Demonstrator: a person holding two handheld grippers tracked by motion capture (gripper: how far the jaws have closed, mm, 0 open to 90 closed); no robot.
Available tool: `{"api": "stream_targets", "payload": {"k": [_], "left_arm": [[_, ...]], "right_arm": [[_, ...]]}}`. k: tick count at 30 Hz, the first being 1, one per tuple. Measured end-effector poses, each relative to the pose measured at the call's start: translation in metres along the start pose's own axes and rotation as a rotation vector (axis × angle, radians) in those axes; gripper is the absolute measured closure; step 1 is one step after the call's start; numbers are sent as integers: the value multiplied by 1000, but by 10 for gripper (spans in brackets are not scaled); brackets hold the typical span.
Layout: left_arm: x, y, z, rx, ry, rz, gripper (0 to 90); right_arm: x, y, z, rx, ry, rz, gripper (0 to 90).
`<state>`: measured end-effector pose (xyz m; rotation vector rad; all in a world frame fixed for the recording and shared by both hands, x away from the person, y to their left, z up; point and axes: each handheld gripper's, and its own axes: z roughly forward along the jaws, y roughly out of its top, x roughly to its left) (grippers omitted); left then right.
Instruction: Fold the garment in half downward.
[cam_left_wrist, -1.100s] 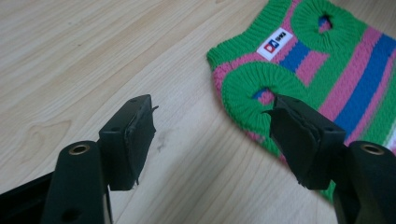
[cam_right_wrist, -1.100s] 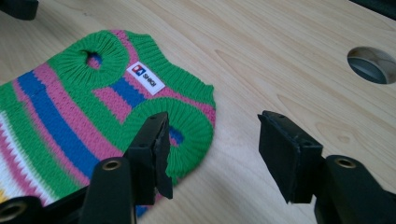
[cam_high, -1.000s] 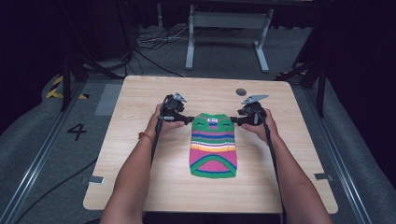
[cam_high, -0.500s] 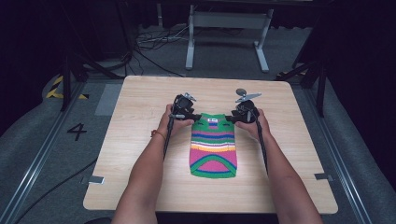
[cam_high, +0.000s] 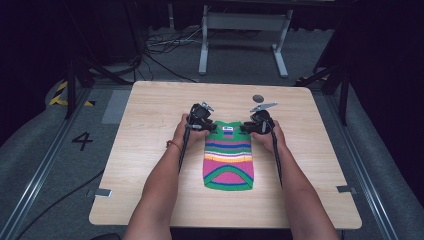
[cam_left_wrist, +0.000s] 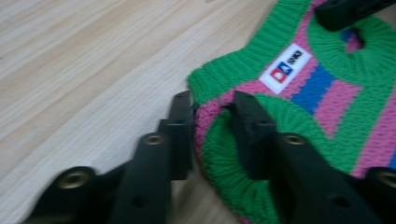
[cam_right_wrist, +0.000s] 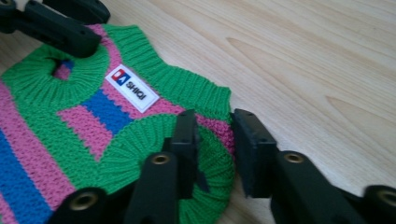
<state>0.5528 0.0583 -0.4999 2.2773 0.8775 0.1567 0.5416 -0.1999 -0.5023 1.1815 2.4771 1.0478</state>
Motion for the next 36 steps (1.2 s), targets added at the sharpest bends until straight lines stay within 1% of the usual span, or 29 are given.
{"api": "stream_targets", "payload": {"k": [1,2,5,8,9,10,12,14,15,16,17,18,19,20,21,22,23,25,26,27,28,29,31,32,36], "left_arm": [[0,0,0,-3,-4,10,766],[-1,0,0,-3,-4,9,798],[-3,1,-1,3,9,17,825],[-4,3,-2,5,35,39,834],[-4,3,-2,5,35,39,834],[-5,4,-4,4,46,39,834],[-5,5,-8,-16,52,45,835],[-7,6,-13,-27,54,53,835],[-7,6,-13,-27,54,53,835],[-9,8,-20,-50,63,73,835],[-9,8,-20,-50,63,73,835],[-10,8,-22,-51,64,81,835],[-12,8,-27,-57,71,100,835],[-13,9,-30,-51,75,110,834],[-14,9,-33,-58,78,118,834],[-16,9,-36,-64,73,128,835],[-17,8,-40,-59,74,140,834],[-20,8,-47,-68,62,144,835],[-21,7,-51,-79,68,157,835],[-24,7,-55,-83,63,160,835],[-24,7,-55,-83,63,160,835],[-26,6,-58,-94,55,170,835],[-32,3,-65,-106,62,202,835],[-35,2,-68,-108,52,212,835],[-44,-4,-76,-111,42,254,835]], "right_arm": [[1,0,0,-1,0,-3,768],[1,0,0,-2,6,2,795],[2,0,-1,-2,5,5,841],[4,2,-4,-8,-9,-20,854],[4,2,-4,-8,-9,-20,854],[4,3,-6,-19,-7,-19,855],[3,5,-12,-47,-2,-27,855],[5,7,-16,-57,1,-31,855],[5,7,-16,-57,1,-31,855],[7,9,-21,-75,5,-40,855],[7,9,-21,-75,5,-40,855],[8,11,-25,-88,10,-45,855],[9,11,-27,-96,13,-48,855],[11,13,-32,-107,13,-61,854],[12,13,-34,-111,15,-70,854],[13,13,-37,-121,22,-78,854],[15,13,-40,-123,21,-80,853],[17,12,-46,-138,29,-96,853],[19,12,-50,-148,36,-102,853],[20,12,-53,-154,37,-112,853],[22,12,-56,-161,44,-116,852],[22,12,-56,-161,44,-116,852],[27,11,-62,-179,60,-135,852],[29,10,-64,-182,69,-145,851],[39,4,-74,-196,91,-186,851]]}}
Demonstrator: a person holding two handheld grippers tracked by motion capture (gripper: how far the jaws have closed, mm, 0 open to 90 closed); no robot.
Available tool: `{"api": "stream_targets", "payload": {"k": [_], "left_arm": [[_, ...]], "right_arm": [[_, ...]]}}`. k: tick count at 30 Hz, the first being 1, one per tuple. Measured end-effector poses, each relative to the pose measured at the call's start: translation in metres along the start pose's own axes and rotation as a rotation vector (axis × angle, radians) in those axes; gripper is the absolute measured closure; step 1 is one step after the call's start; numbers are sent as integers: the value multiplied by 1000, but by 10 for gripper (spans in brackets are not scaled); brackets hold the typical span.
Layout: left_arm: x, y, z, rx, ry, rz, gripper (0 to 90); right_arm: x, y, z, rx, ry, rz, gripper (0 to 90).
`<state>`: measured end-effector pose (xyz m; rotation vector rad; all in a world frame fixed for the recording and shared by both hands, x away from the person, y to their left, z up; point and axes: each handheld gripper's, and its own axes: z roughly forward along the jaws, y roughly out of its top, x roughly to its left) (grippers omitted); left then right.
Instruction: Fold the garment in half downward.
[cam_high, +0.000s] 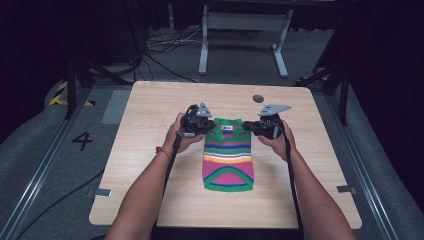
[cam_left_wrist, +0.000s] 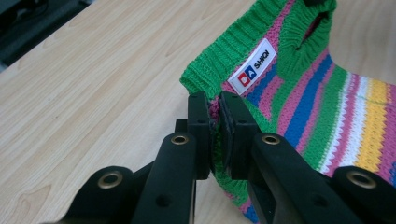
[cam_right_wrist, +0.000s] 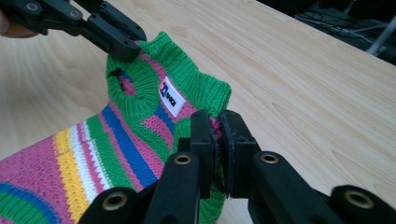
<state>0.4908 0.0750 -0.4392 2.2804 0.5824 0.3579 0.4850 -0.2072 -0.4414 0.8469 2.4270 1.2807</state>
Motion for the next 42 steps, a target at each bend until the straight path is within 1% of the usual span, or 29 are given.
{"api": "stream_targets", "payload": {"k": [1,2,3,4,5,6,7,9,10,11,12,13,18,19,20,22,24,25,26,27,28,30,33,34,36,37,39,42], "left_arm": [[-3,-1,-3,-6,-2,9,835],[-3,-1,-3,-6,-2,9,835],[-9,-3,-7,-15,-8,29,835],[-12,-3,-10,-17,-11,39,834],[-12,-3,-10,-17,-11,39,835],[-15,-4,-12,-21,-12,47,835],[-18,-4,-14,-18,-7,63,834],[-24,-5,-19,-27,-14,79,834],[-30,-6,-22,-26,-13,108,834],[-30,-6,-22,-26,-13,108,833],[-32,-7,-23,-28,-11,119,833],[-35,-8,-24,-28,-11,125,833],[-46,-15,-30,-40,-29,150,832],[-46,-15,-30,-40,-29,150,832],[-49,-17,-31,-40,-31,159,832],[-55,-21,-35,-38,-44,165,832],[-60,-24,-37,-43,-49,179,831],[-63,-26,-38,-40,-57,185,831],[-63,-26,-38,-40,-57,185,830],[-66,-28,-40,-42,-63,191,830],[-68,-29,-40,-40,-69,201,830],[-75,-33,-41,-29,-84,212,831],[-82,-36,-45,-26,-94,236,831],[-84,-37,-46,-26,-96,235,831],[-89,-39,-47,-18,-111,250,831],[-89,-39,-47,-18,-111,250,831],[-94,-42,-49,-15,-133,267,831],[-101,-45,-51,-3,-146,280,829]], "right_arm": [[2,-1,-2,-2,3,-5,851],[2,-1,-2,-2,3,-5,851],[6,-3,-7,-8,12,-18,851],[8,-4,-9,-12,13,-24,851],[8,-4,-9,-12,13,-24,851],[10,-5,-11,-13,14,-27,851],[11,-6,-14,-16,21,-31,850],[15,-8,-19,-29,32,-44,850],[17,-8,-22,-32,40,-48,849],[17,-8,-22,-32,40,-48,849],[22,-10,-26,-34,57,-62,846],[24,-12,-28,-34,65,-68,845],[37,-20,-37,-29,100,-100,845],[37,-20,-37,-29,100,-100,845],[39,-21,-39,-28,106,-107,844],[47,-25,-42,-21,126,-120,844],[53,-28,-45,-15,135,-135,844],[55,-30,-45,-12,139,-138,844],[55,-30,-45,-12,139,-138,844],[58,-32,-47,-8,150,-143,843],[62,-35,-48,-1,152,-153,842],[66,-39,-49,7,161,-155,842],[74,-46,-52,20,177,-163,842],[76,-48,-53,26,182,-166,842],[80,-51,-56,32,190,-171,843],[80,-51,-56,32,190,-171,843],[83,-53,-59,36,195,-178,842],[88,-58,-63,41,207,-190,841]]}}
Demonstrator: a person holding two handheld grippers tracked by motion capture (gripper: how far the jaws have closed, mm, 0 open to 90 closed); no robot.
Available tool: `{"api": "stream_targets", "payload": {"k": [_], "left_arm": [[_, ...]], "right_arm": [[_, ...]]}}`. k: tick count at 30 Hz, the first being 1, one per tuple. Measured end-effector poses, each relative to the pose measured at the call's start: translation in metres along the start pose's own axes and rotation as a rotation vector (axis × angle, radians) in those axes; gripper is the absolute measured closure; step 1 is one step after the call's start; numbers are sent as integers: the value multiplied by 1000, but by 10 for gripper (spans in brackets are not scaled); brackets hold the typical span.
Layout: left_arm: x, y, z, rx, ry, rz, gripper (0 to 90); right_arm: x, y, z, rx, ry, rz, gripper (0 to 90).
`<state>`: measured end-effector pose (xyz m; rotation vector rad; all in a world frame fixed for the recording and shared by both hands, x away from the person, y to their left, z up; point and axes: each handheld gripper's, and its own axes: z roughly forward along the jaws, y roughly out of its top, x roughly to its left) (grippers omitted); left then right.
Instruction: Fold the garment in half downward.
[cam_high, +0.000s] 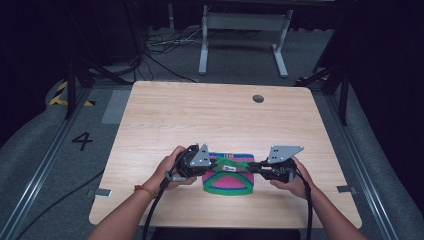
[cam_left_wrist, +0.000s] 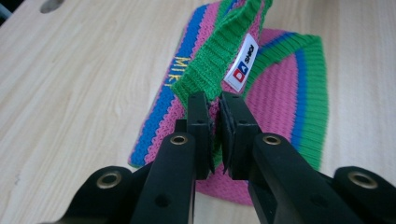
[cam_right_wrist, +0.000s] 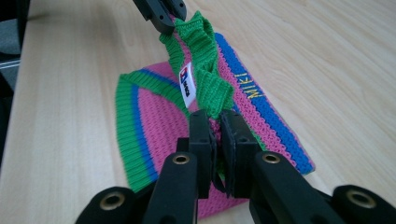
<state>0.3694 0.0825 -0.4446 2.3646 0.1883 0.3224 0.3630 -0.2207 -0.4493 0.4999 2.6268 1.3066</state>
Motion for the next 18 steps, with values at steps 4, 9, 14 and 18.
{"api": "stream_targets", "payload": {"k": [4,9,14,18], "left_arm": [[-10,-6,3,24,-21,13,826],[-19,-16,6,49,-33,0,821],[-23,-20,5,67,-39,2,807],[-28,-24,-1,37,-65,-38,731]], "right_arm": [[9,-6,0,23,5,-12,834],[18,-17,4,67,26,-20,827],[24,-23,5,86,38,-23,830],[31,-26,5,98,44,-22,814]]}}
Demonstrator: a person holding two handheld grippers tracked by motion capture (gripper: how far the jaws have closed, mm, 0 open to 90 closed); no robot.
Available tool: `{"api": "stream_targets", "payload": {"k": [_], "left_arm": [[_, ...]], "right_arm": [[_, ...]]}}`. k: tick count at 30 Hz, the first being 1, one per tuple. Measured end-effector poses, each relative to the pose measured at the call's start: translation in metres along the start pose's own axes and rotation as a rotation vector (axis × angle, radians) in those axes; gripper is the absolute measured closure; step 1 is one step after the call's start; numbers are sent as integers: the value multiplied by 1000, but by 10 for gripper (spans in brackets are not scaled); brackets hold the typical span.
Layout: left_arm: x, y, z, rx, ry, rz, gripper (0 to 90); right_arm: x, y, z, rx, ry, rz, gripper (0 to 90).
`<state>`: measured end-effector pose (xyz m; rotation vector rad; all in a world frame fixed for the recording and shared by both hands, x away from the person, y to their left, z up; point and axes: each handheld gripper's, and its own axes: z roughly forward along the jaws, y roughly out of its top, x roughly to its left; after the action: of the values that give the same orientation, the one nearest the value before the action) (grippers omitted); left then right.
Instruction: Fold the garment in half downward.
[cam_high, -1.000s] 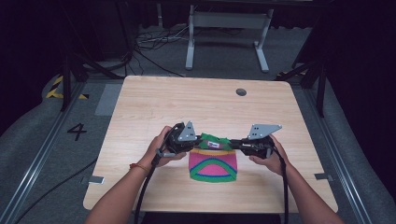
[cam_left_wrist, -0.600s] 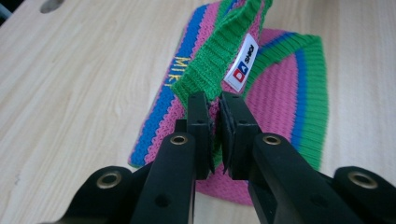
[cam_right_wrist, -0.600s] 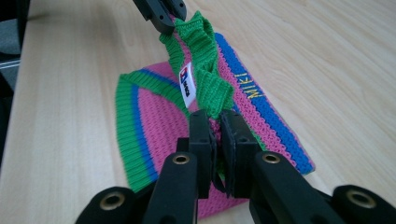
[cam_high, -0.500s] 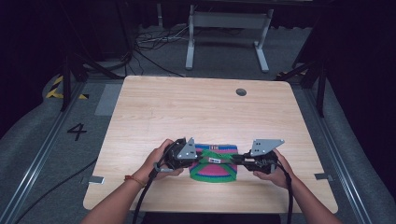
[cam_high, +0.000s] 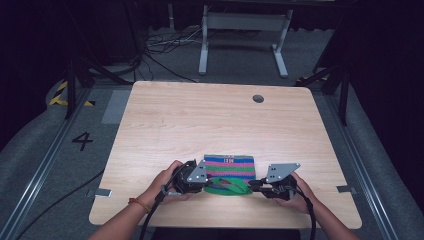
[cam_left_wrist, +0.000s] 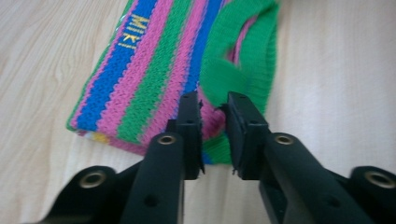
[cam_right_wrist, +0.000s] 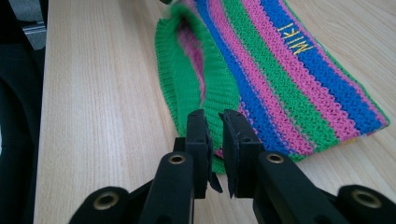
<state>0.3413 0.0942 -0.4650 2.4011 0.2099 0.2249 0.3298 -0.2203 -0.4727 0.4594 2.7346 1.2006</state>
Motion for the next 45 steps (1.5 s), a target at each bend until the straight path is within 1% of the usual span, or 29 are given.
{"api": "stream_targets", "payload": {"k": [1,3,4,5,6,8,9,10,11,13,14,16,17,18,19,20,21,23,24,25,26,30,31,32,34,37,40,43,45], "left_arm": [[-1,0,-2,8,10,0,695],[-3,0,-5,-1,16,-4,665],[-4,0,-10,-32,23,-22,654],[-4,0,-10,-32,23,-22,648],[-5,1,-12,-49,25,-36,656],[-5,2,-12,-51,26,-39,683],[-5,3,-9,-49,21,-40,712],[-8,5,0,-40,-20,-35,724],[-8,5,0,-40,-20,-35,735],[-12,5,11,-3,-30,-9,738],[-13,4,14,3,-32,-9,739],[-13,0,21,24,-34,-27,747],[-12,-3,24,32,-32,-27,747],[-12,-3,24,32,-32,-27,753],[-11,-6,26,16,-33,-24,753],[-10,-8,26,3,-24,-40,756],[-9,-9,27,-3,-7,-43,757],[-6,-10,30,-18,0,-51,757],[-4,-10,30,-14,8,-42,759],[-2,-10,31,-17,12,-49,762],[1,-11,32,-30,5,-72,763],[6,-12,33,-36,-2,-79,767],[6,-11,33,-30,0,-76,766],[7,-10,33,-26,1,-74,766],[9,-9,33,-18,2,-84,766],[13,-10,34,-27,-6,-88,768],[19,-8,36,-18,-5,-88,769],[24,-8,39,-26,-7,-92,771],[28,-8,40,-27,-7,-105,772]], "right_arm": [[1,0,-1,1,0,-3,811],[1,0,-2,-4,-5,-1,809],[3,2,-4,-13,-14,-1,799],[3,2,-4,-13,-14,-1,799],[4,3,-5,-16,-25,3,789],[4,4,-5,-17,-27,5,786],[5,5,-2,-15,-32,6,791],[5,5,0,-10,-28,7,792],[5,5,0,-10,-28,7,792],[8,3,7,5,-24,1,792],[8,2,9,10,-22,3,792],[9,-1,14,25,-19,5,792],[9,-4,17,42,-22,9,795],[9,-4,17,42,-22,9,795],[8,-7,18,35,-24,15,798],[7,-9,18,25,-20,23,799],[6,-10,18,23,-29,27,800],[4,-11,19,23,-49,22,802],[4,-10,19,26,-59,21,803],[3,-10,20,27,-71,18,805],[3,-10,21,29,-81,14,806],[0,-9,22,35,-105,6,807],[-4,-9,22,32,-109,22,806],[-4,-9,22,32,-109,22,806],[-7,-9,23,27,-107,40,805],[-9,-8,23,30,-109,36,806],[-10,-7,24,33,-120,36,808],[-13,-6,26,38,-136,30,810],[-17,-6,26,32,-139,35,811]]}}
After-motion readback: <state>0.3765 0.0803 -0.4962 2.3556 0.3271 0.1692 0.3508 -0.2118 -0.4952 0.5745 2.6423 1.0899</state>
